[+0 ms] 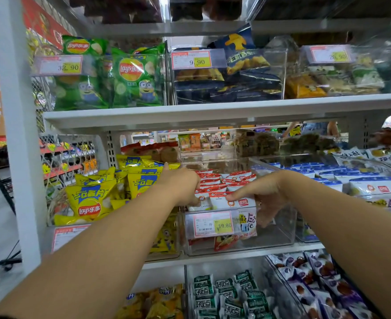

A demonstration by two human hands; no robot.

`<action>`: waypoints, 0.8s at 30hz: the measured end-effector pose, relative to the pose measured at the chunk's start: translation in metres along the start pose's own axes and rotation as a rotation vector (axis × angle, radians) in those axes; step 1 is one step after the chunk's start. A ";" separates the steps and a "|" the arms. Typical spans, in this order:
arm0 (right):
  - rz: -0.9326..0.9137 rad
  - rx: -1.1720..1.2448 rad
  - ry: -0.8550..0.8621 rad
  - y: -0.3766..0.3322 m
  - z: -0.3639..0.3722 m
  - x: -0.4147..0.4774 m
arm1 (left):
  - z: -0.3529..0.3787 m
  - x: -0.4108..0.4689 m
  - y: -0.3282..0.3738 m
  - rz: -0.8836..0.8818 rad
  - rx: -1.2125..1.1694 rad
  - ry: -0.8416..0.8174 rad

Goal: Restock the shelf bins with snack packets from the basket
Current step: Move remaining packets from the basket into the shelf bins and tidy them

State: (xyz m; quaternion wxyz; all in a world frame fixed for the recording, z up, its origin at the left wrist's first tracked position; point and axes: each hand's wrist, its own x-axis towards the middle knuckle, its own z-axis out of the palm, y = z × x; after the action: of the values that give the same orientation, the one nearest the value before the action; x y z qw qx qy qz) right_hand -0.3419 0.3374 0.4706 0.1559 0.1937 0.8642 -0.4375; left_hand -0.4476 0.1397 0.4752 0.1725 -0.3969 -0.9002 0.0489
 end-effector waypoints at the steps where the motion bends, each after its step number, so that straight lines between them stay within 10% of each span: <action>1: 0.016 -0.024 -0.010 0.000 0.000 0.001 | 0.001 0.000 0.001 0.000 0.006 0.010; 24: -0.128 -0.059 0.028 -0.016 0.028 0.016 | -0.022 -0.007 0.005 -0.012 -0.058 0.042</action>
State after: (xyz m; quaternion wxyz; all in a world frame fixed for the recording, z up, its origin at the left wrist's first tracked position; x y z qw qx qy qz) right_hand -0.3610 0.3089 0.4583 0.1214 0.1395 0.8893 -0.4182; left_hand -0.4324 0.1370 0.4926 0.1799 -0.3973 -0.8998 0.0133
